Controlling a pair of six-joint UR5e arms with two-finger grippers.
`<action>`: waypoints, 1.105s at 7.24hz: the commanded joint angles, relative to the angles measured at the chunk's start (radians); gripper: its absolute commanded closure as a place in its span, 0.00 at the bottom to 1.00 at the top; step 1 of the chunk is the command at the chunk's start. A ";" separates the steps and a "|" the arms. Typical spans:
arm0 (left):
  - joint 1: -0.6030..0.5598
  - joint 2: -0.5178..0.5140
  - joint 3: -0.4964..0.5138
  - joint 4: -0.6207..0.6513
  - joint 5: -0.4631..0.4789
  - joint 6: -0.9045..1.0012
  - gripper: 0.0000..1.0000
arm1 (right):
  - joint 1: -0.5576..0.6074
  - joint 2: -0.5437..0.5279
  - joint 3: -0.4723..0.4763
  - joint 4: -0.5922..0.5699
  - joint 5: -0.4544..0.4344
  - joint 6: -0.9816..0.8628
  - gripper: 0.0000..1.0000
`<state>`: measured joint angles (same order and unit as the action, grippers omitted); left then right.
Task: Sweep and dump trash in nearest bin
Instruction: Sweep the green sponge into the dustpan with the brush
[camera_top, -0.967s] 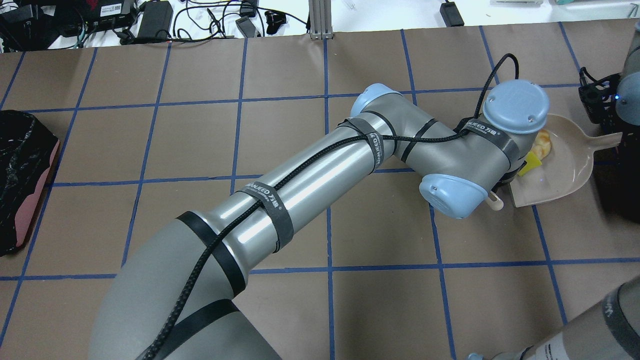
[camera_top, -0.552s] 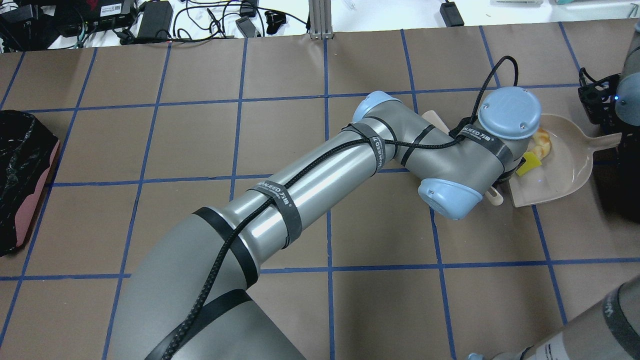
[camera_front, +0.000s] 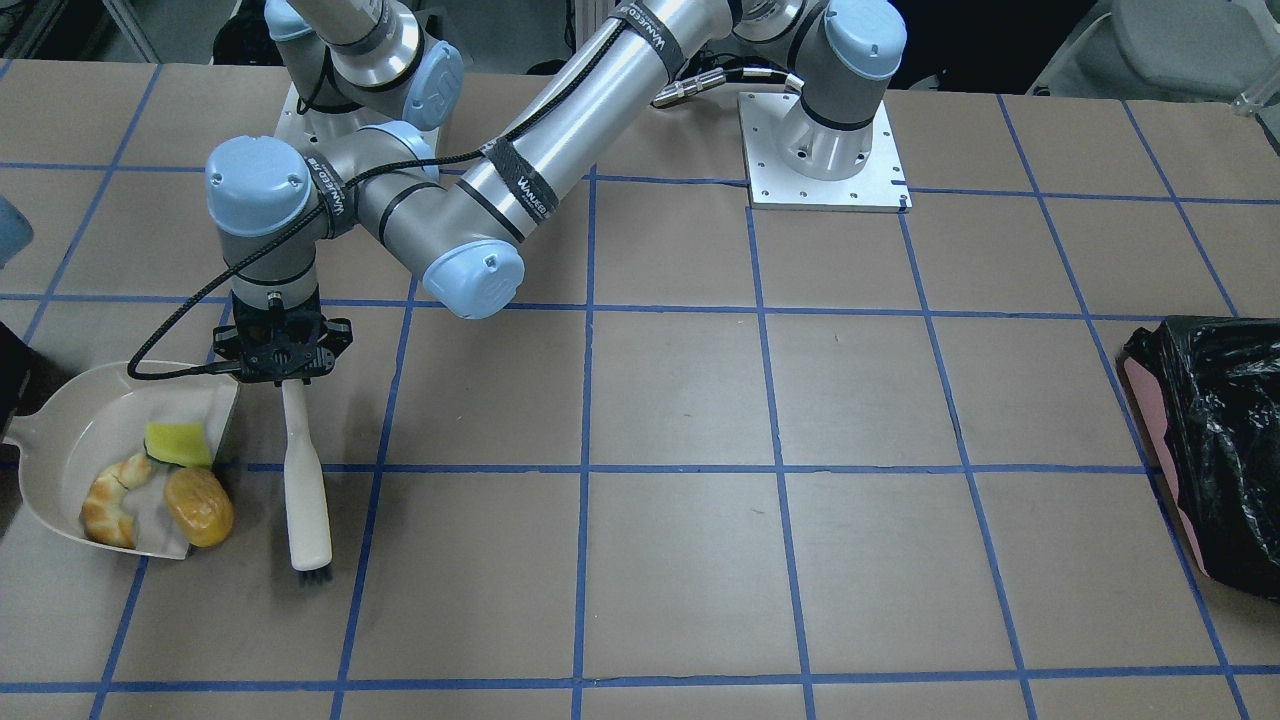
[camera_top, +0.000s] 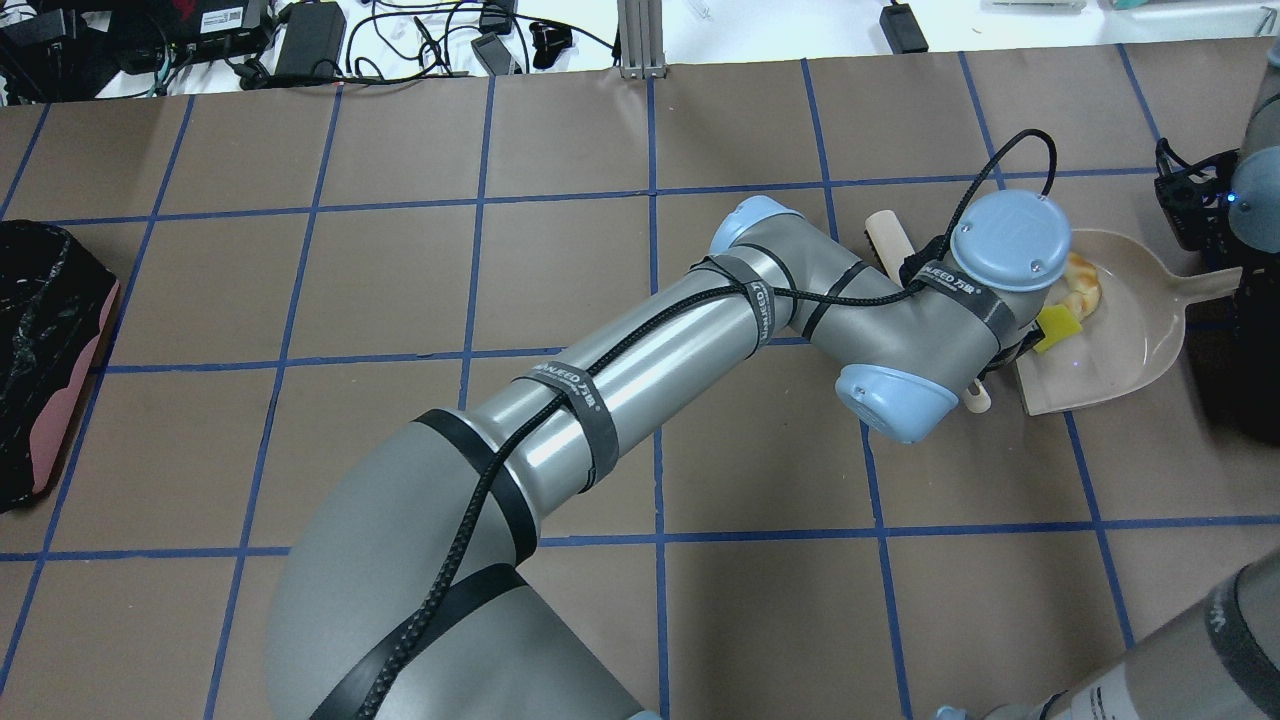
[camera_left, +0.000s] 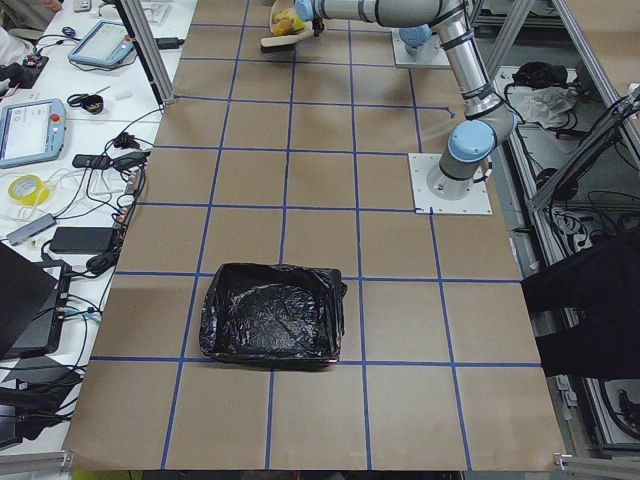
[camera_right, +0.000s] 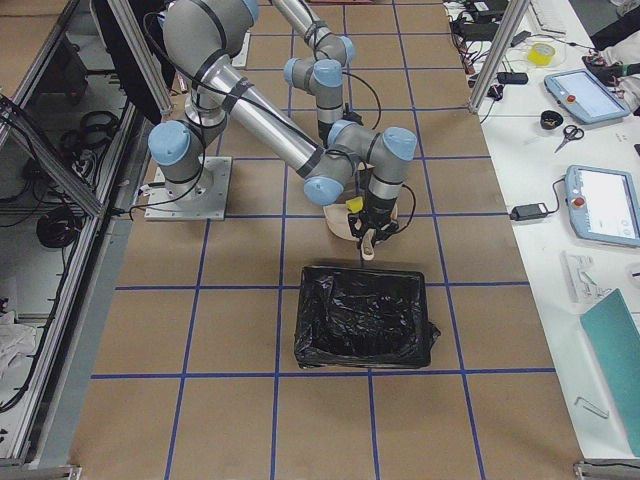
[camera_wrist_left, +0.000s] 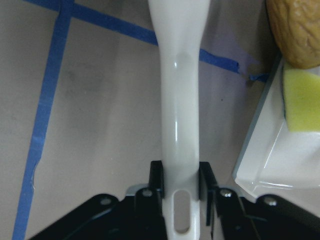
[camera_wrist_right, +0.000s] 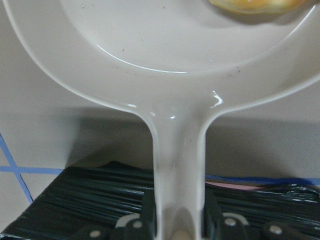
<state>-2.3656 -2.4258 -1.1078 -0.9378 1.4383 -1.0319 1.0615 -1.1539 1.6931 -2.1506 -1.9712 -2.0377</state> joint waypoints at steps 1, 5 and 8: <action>-0.001 -0.025 0.022 0.022 -0.001 0.125 1.00 | 0.000 0.000 0.002 0.000 0.000 -0.003 1.00; -0.078 -0.055 0.029 0.122 -0.004 0.194 1.00 | 0.000 0.000 -0.007 0.002 0.000 -0.003 1.00; -0.129 -0.056 0.063 0.119 0.021 0.182 1.00 | 0.000 0.000 -0.006 0.000 0.000 -0.001 1.00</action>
<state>-2.4798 -2.4802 -1.0688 -0.8172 1.4537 -0.8418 1.0615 -1.1536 1.6871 -2.1505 -1.9712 -2.0399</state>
